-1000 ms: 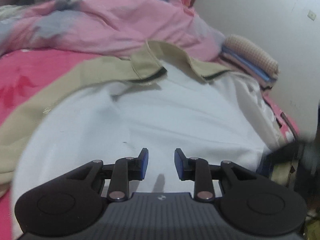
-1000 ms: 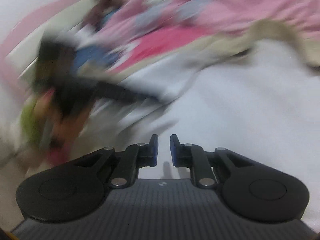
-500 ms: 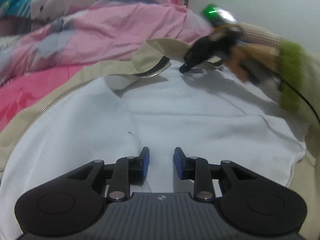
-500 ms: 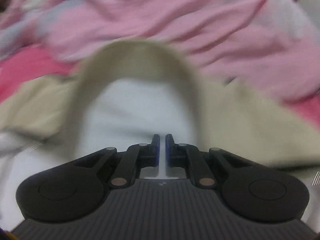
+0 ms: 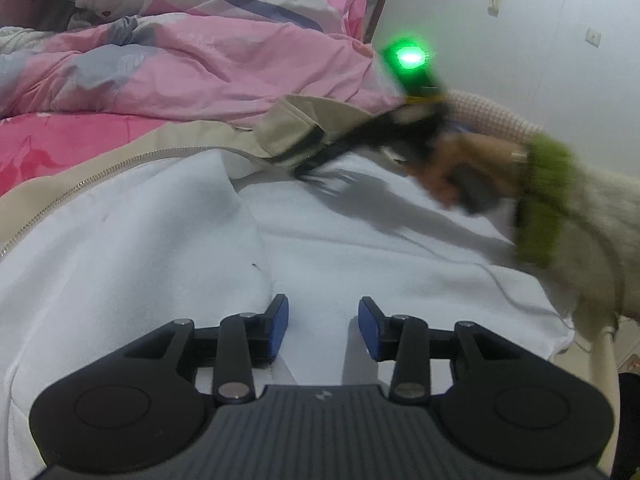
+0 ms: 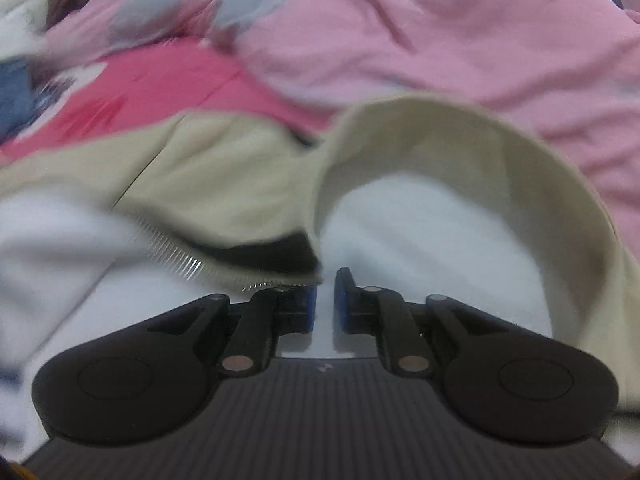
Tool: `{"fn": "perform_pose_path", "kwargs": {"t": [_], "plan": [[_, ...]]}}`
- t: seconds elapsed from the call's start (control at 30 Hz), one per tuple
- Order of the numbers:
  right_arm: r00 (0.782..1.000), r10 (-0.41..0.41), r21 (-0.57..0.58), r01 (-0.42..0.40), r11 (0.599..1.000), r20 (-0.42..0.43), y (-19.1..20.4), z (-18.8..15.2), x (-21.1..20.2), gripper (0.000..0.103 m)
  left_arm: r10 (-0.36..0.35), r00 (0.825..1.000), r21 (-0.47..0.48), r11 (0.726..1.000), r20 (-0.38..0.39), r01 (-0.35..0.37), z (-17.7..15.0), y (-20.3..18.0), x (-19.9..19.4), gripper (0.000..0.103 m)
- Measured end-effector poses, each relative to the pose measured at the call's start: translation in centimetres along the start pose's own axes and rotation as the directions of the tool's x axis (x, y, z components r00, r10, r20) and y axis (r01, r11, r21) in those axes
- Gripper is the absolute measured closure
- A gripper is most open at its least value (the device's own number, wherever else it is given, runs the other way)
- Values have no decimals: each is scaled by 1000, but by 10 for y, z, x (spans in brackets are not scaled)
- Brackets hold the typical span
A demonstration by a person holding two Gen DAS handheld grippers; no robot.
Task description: Fold clothes
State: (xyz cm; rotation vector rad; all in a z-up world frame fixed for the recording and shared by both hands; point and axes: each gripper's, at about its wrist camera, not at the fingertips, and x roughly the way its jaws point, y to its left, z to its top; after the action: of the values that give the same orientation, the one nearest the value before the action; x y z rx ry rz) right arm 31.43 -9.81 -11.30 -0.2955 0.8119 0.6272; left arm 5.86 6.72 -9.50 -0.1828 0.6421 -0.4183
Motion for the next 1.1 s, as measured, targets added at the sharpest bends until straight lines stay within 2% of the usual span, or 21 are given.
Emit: {"fn": "perform_pose_path", "kwargs": {"t": [0.03,0.1,0.2,0.3,0.33,0.4,0.53,0.57,0.6,0.63,0.67,0.73,0.77,0.9,0.97,1.0,1.03,1.1], "plan": [[999,-30,61,29,998,17,-14,10,10,96,-8,1000,-9,1000,3,8,0,2,0,63],[994,-98,174,89,981,44,-40,28,28,103,-15,1000,-18,1000,6,15,0,4,0,63],[997,-44,325,20,945,65,-69,37,37,103,-17,1000,-18,1000,8,17,0,5,0,63],[993,-83,301,56,952,79,-60,30,18,103,-22,1000,-22,999,10,23,0,7,0,63],[992,-97,292,69,954,83,-57,28,12,97,-23,1000,-22,999,10,23,-1,7,0,63],[995,-21,296,-8,955,95,-60,23,-13,97,-26,1000,-24,999,11,26,-1,8,0,63],[994,-109,216,110,970,-15,-64,4,-41,95,-33,999,-28,999,13,34,-2,9,-1,62],[983,-170,214,181,960,-67,-77,0,-36,96,-35,999,-29,999,13,35,-2,9,-1,61],[957,-262,202,283,937,-124,-92,-4,-27,97,-37,999,-30,999,13,37,-2,9,-1,61],[925,-352,181,374,910,-142,-111,-8,-17,98,-35,999,-29,999,13,36,-2,9,-1,61],[912,-385,201,408,891,-143,-126,-10,-16,99,-33,999,-27,999,12,34,-1,9,-1,61],[895,-422,326,445,834,-144,-154,-5,-22,103,-30,999,-24,999,11,30,-1,8,-1,61],[894,-427,364,446,818,-136,-159,-3,-27,103,-29,1000,-24,999,11,29,-1,8,0,61],[948,-312,319,317,893,-67,-125,-4,-70,98,-31,999,-25,999,11,31,-1,8,0,61],[985,-164,241,170,956,-44,-89,-13,-98,92,-32,999,-27,999,11,32,-1,8,0,61],[996,-86,202,92,975,-39,-71,-19,-111,91,-33,999,-28,999,11,33,-1,8,0,61],[999,20,178,-13,984,-37,-52,-25,-123,89,-33,999,-28,999,11,33,-1,8,0,61],[976,210,153,-199,968,-60,-22,-38,-131,89,-34,999,-28,999,11,34,-1,9,-1,61]]}}
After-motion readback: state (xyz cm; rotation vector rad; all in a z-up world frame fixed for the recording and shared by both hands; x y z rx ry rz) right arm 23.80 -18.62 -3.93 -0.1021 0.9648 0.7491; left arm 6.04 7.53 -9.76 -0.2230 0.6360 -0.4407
